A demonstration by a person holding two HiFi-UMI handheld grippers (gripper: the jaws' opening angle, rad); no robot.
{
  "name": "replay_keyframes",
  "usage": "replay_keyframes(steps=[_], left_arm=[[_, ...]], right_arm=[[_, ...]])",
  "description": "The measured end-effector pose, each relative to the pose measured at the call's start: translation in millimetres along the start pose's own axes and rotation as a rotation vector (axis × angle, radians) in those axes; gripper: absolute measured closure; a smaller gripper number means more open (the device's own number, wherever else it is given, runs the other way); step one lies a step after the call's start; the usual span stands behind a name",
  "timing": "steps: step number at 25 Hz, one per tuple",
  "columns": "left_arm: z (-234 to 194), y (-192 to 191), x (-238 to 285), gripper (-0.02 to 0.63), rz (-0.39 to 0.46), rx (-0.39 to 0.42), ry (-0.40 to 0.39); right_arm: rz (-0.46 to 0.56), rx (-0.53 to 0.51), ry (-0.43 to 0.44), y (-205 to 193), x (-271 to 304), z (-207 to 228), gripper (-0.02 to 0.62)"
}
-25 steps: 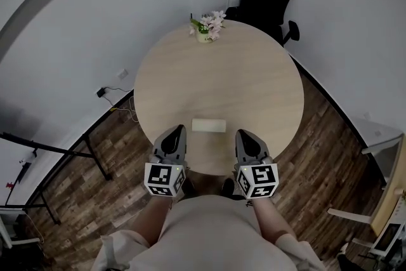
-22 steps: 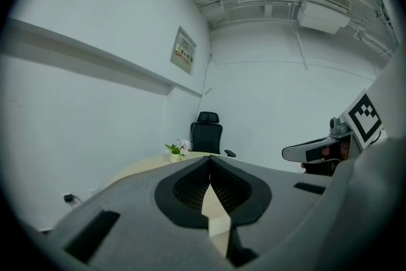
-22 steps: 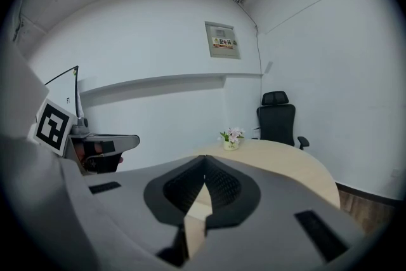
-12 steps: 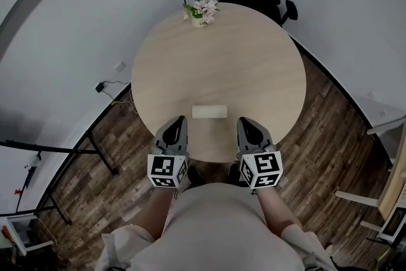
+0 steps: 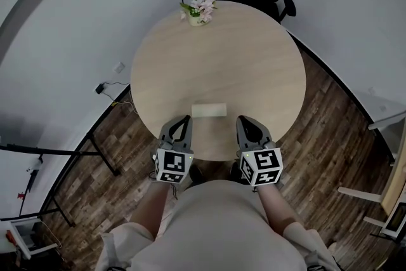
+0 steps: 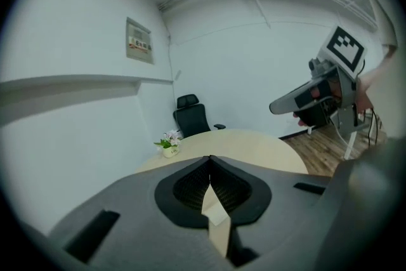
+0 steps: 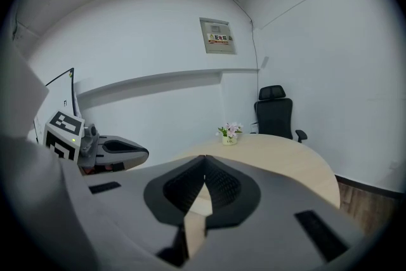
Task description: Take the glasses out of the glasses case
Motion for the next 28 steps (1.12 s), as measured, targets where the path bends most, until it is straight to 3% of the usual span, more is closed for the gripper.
replay_keyframes(steps=[6,8,17,24,28], left_arm=[[14.3,-12.0,13.0,0.597,-0.04,0.312,-0.032],[20.1,-17.7,16.9,0.597,-0.052,0.382,-0.05],[48.0,-59.9,44.7,0.597,-0.127,0.59,-0.132],[51.2,-90.6,66.3,0.597,-0.165,0.747,-0.129],[53.0,-110.3,78.5,0.597,-0.188,0.794,-0.144]], right_arm=[[-0.011,0.003,0.002,-4.6,2.4,0.9,0.581],[-0.015,0.005,0.002,-5.4,2.6,0.2,0.581],[-0.036,0.022,0.006,-8.6,8.1,3.8,0.581],[-0.059,0.03,0.005,-13.6,15.4,8.0,0.581],[-0.075,0.03,0.003,-16.2,21.8,10.4,0.581]])
Point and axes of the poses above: the fingertips, and each gripper's own axes: x forward along the fingers, z to its right, y out of its top, the point moved 4 cm from there along -x, backward along the fingers, and after that the axes turned 9 degrees about y, right-handed, at the moved point
